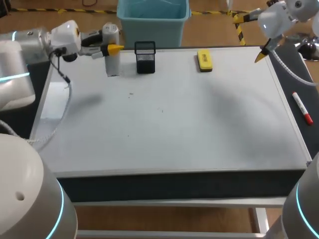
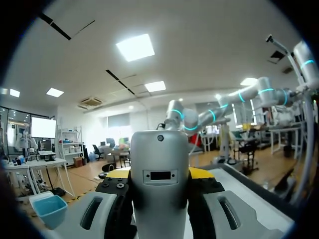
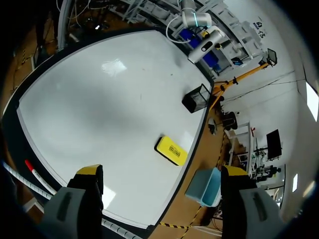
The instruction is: Pick up the inspection probe, press it on each red-marked spot on the whiteboard one by one, put down the probe, pick up the eraser, and wipe off all the red marks.
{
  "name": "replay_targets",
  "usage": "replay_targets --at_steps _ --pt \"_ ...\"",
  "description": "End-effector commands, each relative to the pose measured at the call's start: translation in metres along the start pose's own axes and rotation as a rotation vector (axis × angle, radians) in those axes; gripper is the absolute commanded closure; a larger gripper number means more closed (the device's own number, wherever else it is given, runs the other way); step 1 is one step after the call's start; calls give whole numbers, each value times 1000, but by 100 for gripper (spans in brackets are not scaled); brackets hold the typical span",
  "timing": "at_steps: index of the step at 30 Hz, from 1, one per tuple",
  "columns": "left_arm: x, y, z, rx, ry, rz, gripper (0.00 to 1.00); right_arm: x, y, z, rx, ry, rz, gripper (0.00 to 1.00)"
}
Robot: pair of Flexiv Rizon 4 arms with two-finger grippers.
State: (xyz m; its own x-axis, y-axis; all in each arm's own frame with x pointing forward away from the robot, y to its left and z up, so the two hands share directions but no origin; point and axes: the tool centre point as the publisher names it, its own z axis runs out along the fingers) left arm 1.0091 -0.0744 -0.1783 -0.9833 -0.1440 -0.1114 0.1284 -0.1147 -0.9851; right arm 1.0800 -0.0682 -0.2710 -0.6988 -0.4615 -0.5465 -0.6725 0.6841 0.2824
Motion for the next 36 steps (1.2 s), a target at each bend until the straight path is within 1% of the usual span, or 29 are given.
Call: replay_targets --at_steps 1,6,11,15,19,26,28,31,36 --pt "-17 -5 16 -5 46 7 100 0 -1 0 2 3 -2 0" --pt "-25 -11 31 -11 63 20 100 0 -1 0 2 3 -2 0" --pt "-34 -17 47 5 70 22 100 0 -1 0 2 3 -2 0" --pt "-44 -18 60 3 71 27 100 0 -1 0 2 3 -2 0" --pt "-55 -19 72 30 82 26 100 0 -1 0 2 3 -2 0" --pt "-75 -13 93 58 119 11 100 0 -1 0 2 3 -2 0" --pt "-81 -10 95 62 123 10 100 0 -1 0 2 3 -2 0" --pt "-89 -7 97 86 150 3 100 0 -1 0 2 3 -2 0" --pt "-100 -1 100 93 173 -11 100 0 -1 0 2 3 -2 0"
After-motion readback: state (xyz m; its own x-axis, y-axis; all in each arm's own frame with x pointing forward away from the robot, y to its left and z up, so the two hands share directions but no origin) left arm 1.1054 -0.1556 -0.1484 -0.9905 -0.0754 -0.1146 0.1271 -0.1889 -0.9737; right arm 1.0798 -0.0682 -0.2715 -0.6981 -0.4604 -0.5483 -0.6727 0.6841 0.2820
